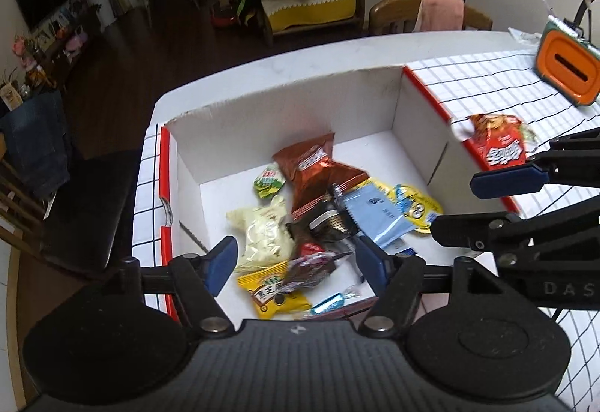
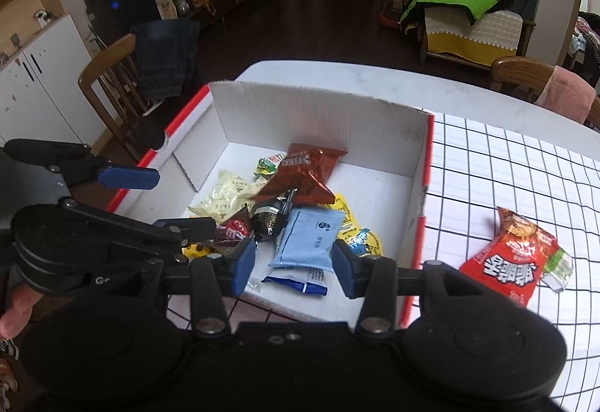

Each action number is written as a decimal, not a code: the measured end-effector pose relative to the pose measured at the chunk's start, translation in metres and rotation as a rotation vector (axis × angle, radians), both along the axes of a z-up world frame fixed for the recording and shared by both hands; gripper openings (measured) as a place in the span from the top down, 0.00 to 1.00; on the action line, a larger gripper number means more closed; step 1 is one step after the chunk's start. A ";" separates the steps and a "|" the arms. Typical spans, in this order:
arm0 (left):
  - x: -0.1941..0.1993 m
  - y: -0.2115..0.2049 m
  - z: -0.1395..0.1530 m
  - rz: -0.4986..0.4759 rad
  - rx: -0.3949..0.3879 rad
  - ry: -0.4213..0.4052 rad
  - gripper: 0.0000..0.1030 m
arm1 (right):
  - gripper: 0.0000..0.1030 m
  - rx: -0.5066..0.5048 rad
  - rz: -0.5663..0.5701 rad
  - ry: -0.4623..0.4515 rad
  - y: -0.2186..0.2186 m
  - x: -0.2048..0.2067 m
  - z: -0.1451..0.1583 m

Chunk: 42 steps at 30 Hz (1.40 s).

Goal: Organize snacks
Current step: 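Withdraw both tools from the box back over the remaining snacks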

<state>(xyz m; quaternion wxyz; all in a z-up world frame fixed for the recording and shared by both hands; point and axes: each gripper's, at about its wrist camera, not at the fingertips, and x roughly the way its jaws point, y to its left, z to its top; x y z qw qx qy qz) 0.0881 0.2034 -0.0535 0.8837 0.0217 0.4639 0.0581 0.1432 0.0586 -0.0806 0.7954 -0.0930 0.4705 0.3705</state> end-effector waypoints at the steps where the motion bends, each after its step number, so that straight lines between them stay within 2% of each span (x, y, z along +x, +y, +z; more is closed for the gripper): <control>1: -0.001 -0.002 0.002 -0.003 0.000 -0.007 0.31 | 0.47 0.011 0.000 -0.002 -0.005 -0.001 0.003; 4: -0.003 -0.011 0.009 -0.008 0.001 -0.025 0.30 | 0.30 0.050 -0.002 -0.018 -0.021 -0.003 0.011; 8: -0.004 -0.028 0.016 -0.007 -0.010 -0.054 0.26 | 0.28 0.076 0.009 -0.023 -0.044 0.000 0.018; 11: -0.003 -0.046 0.020 -0.007 -0.020 -0.074 0.22 | 0.20 0.090 0.011 -0.030 -0.064 0.006 0.022; 15: 0.002 -0.074 0.024 -0.013 -0.024 -0.099 0.20 | 0.18 0.090 0.012 -0.039 -0.095 0.017 0.024; 23: 0.031 -0.136 0.018 -0.043 -0.067 -0.122 0.17 | 0.07 0.082 0.019 -0.068 -0.161 0.052 0.021; 25: 0.041 -0.153 0.014 -0.057 -0.065 -0.121 0.16 | 0.01 0.076 0.017 -0.079 -0.176 0.062 0.017; 29: 0.063 -0.183 0.002 -0.091 -0.066 -0.106 0.16 | 0.00 0.046 0.017 -0.082 -0.202 0.082 0.005; 36: 0.108 -0.217 -0.028 -0.153 -0.102 -0.027 0.16 | 0.00 0.011 0.073 -0.085 -0.232 0.102 -0.019; 42: 0.144 -0.231 -0.057 -0.144 -0.127 0.049 0.16 | 0.00 -0.019 0.136 -0.074 -0.246 0.119 -0.041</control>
